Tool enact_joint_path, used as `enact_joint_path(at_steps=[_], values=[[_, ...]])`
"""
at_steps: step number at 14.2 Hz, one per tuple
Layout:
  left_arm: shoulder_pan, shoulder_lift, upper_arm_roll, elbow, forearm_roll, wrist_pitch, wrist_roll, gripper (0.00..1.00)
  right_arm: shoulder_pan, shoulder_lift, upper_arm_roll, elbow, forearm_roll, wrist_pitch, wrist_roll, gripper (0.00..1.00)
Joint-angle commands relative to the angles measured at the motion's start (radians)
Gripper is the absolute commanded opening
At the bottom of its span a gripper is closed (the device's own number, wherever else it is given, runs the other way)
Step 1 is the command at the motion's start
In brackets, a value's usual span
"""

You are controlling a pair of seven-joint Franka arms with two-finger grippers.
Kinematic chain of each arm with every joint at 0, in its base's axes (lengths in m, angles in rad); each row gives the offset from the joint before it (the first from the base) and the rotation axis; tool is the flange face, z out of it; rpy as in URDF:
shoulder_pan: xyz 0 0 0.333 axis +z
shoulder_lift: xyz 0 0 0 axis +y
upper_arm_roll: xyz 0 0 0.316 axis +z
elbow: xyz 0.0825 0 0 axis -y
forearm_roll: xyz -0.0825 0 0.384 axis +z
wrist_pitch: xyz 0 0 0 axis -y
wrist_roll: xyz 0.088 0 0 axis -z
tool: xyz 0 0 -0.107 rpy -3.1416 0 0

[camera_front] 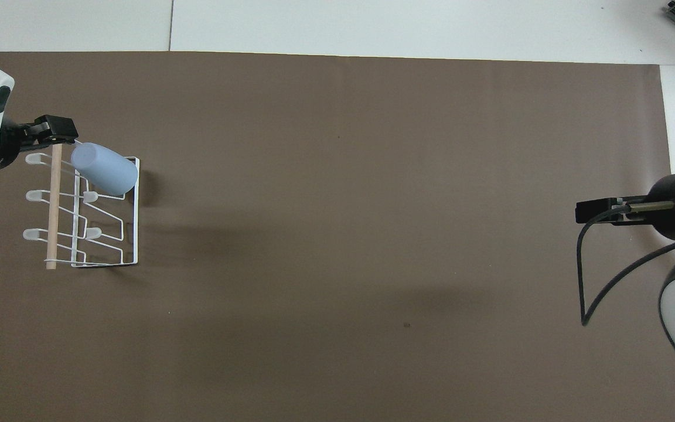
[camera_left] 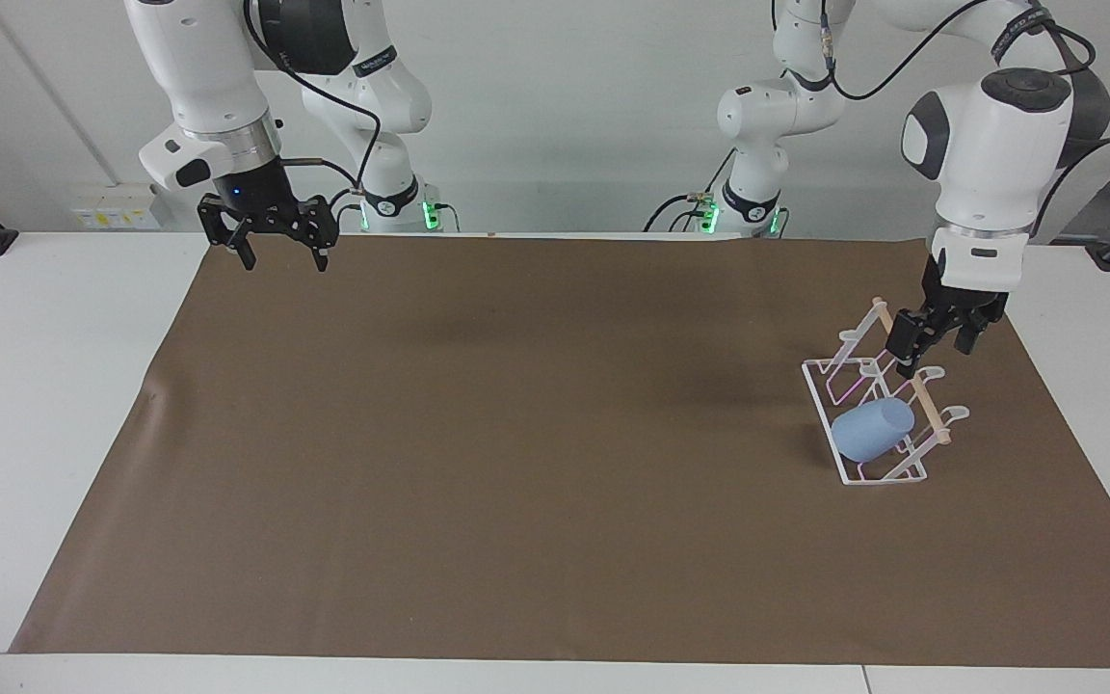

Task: Hang cup on cup holder
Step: 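Open the left gripper and draw it back from the cup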

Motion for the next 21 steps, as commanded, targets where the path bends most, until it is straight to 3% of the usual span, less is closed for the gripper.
enact_joint_path(at_steps=[1,3,8,12,14,17,21], values=[[-0.008,0.021,0.004,0.102,-0.041,-0.166,0.153,1.0,-0.014,-0.007,0.008,0.001,-0.006,-0.008,0.014,1.0],[-0.001,0.021,0.007,0.162,-0.098,-0.271,0.258,1.0,-0.014,-0.007,0.008,0.001,-0.006,-0.008,0.014,1.0],[-0.01,0.017,0.005,0.219,-0.095,-0.438,0.352,1.0,-0.014,-0.007,0.008,0.001,-0.006,-0.008,0.014,1.0],[-0.011,0.047,-0.002,0.372,-0.103,-0.616,0.352,1.0,-0.014,-0.007,0.008,0.001,-0.006,-0.008,0.014,1.0],[-0.002,0.032,-0.002,0.35,-0.135,-0.586,0.343,1.0,-0.014,-0.007,0.008,0.001,-0.006,-0.008,0.014,1.0],[0.006,-0.06,0.005,0.152,-0.137,-0.48,0.341,1.0,-0.014,-0.007,0.008,0.001,-0.006,-0.008,0.014,1.0],[-0.004,-0.069,0.004,0.142,-0.138,-0.466,0.341,1.0,-0.014,-0.007,0.008,0.001,-0.006,-0.008,0.014,1.0]])
